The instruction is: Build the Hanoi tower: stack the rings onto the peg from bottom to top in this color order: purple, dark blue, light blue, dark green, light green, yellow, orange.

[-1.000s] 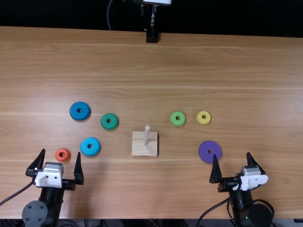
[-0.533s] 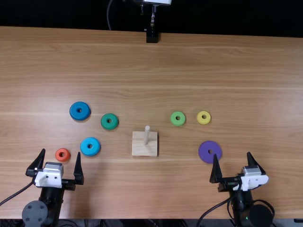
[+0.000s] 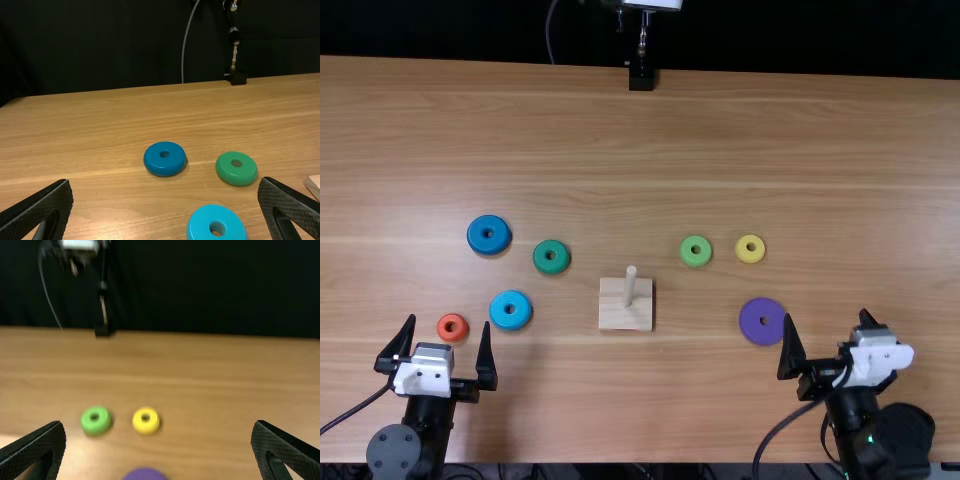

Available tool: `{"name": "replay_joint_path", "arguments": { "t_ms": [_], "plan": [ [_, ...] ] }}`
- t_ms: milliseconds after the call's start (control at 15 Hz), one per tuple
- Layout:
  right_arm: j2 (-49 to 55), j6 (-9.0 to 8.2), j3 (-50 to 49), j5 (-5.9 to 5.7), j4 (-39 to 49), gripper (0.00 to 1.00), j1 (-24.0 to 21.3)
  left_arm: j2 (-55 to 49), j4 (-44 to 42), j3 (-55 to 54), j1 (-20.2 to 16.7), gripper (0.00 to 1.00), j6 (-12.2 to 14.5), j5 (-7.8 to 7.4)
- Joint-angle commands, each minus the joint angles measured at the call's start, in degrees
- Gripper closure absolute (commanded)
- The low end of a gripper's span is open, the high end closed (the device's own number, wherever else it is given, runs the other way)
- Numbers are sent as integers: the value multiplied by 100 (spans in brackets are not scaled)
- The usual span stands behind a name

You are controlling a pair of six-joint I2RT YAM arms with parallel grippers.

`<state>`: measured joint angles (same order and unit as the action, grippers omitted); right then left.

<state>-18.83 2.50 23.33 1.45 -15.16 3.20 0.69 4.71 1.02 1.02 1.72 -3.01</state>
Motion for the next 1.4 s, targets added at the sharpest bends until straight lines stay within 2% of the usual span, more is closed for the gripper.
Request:
{"name": "replay_joint_path", "arguments": {
  "t_ms": [0, 133, 200, 400, 667, 800, 1000, 1067, 1133, 1200, 1267, 1333],
  "plan": [
    [-578, 13, 418, -40, 12, 0, -100, -69, 288, -102, -49, 0, 71, -79],
    [-1387, -8, 769, -8, 54, 0, -100, -69, 288, -102, -49, 0, 71, -79],
    [-1756, -18, 910, -50, 75, 0, -92, -69, 288, -102, -49, 0, 71, -79],
    [-3144, -50, 1385, -50, -51, 0, -65, -69, 288, -102, -49, 0, 71, -79],
    [-4603, -82, 1973, -19, -674, 0, -65, -69, 288, -102, -49, 0, 71, -79],
    [-5201, -71, 2211, 23, -1328, 0, -48, -69, 288, -102, -49, 0, 71, -79],
    [-5746, -92, 2228, 34, -1433, 0, 49, -69, 288, -102, -49, 0, 71, -79],
    [-5807, -155, 2228, 34, -1433, 0, 58, -69, 288, -102, -49, 0, 71, -79],
    [-5860, -451, 2228, 44, -1454, 0, 110, -69, 288, -102, -49, 0, 71, -79],
    [-5939, -841, 2237, 66, -1422, 0, 313, -69, 288, -102, -49, 0, 71, -79],
    [-6062, -1147, 2228, 150, -1422, 0, 480, -69, 288, -102, -49, 0, 71, -79],
    [-6177, -1273, 2237, 150, -1422, 0, 585, -69, 288, -102, -49, 0, 71, -79]
  ]
}}
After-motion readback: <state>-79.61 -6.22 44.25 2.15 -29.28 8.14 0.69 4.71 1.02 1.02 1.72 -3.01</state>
